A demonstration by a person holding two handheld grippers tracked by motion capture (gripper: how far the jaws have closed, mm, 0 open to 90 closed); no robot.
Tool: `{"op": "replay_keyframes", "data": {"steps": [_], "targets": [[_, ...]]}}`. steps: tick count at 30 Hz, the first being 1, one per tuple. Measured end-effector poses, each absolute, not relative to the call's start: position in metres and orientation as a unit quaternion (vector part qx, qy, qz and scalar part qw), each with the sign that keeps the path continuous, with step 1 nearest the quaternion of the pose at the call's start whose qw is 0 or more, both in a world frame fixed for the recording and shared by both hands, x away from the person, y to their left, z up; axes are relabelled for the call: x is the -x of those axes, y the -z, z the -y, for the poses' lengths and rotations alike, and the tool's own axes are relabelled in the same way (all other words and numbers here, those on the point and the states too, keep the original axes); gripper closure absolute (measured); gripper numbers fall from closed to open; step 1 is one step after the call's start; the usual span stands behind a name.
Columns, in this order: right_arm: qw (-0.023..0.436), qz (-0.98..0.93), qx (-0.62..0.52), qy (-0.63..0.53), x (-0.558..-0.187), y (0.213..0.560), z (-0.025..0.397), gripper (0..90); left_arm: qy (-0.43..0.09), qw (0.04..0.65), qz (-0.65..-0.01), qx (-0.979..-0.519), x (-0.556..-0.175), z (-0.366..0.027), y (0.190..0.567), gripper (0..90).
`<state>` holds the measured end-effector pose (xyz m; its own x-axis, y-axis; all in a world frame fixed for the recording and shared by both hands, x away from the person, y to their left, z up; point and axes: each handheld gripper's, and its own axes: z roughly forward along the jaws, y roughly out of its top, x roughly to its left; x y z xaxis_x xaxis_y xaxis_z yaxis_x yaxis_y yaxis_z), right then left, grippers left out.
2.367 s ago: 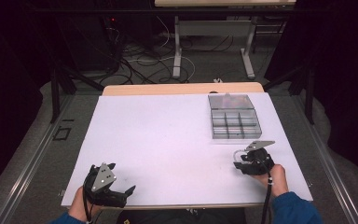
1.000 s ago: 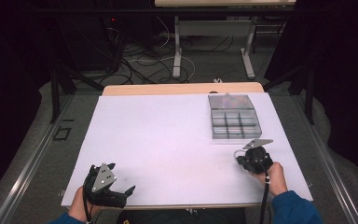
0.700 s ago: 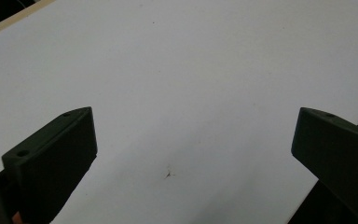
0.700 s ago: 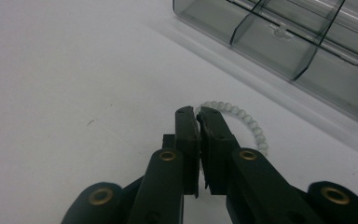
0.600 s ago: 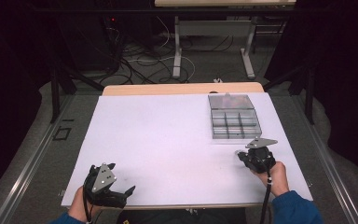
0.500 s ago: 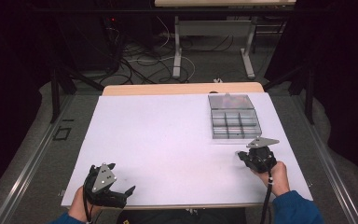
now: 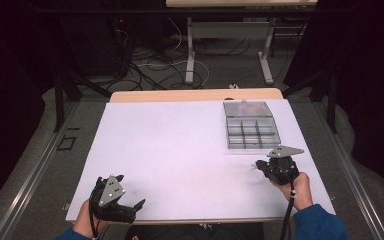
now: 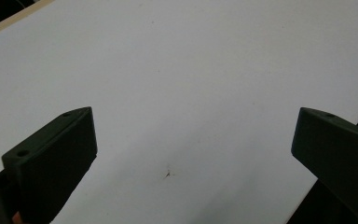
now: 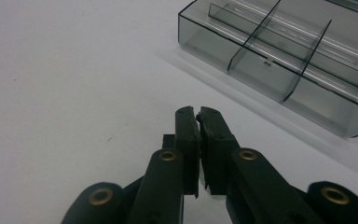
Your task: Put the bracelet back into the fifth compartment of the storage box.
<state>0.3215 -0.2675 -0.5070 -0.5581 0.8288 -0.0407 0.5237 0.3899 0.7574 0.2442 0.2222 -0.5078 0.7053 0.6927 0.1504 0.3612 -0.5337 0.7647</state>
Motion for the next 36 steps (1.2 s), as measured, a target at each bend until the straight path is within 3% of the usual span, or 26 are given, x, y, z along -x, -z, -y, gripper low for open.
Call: {"op": "replay_keyframes", "data": {"steps": [36], "targets": [[0.242, -0.783, -0.416, -0.395, -0.322, 0.471, 0.268, 86.6, -0.228, 0.367, -0.308, -0.848, -0.245, -0.222, 0.508, 0.1]]}}
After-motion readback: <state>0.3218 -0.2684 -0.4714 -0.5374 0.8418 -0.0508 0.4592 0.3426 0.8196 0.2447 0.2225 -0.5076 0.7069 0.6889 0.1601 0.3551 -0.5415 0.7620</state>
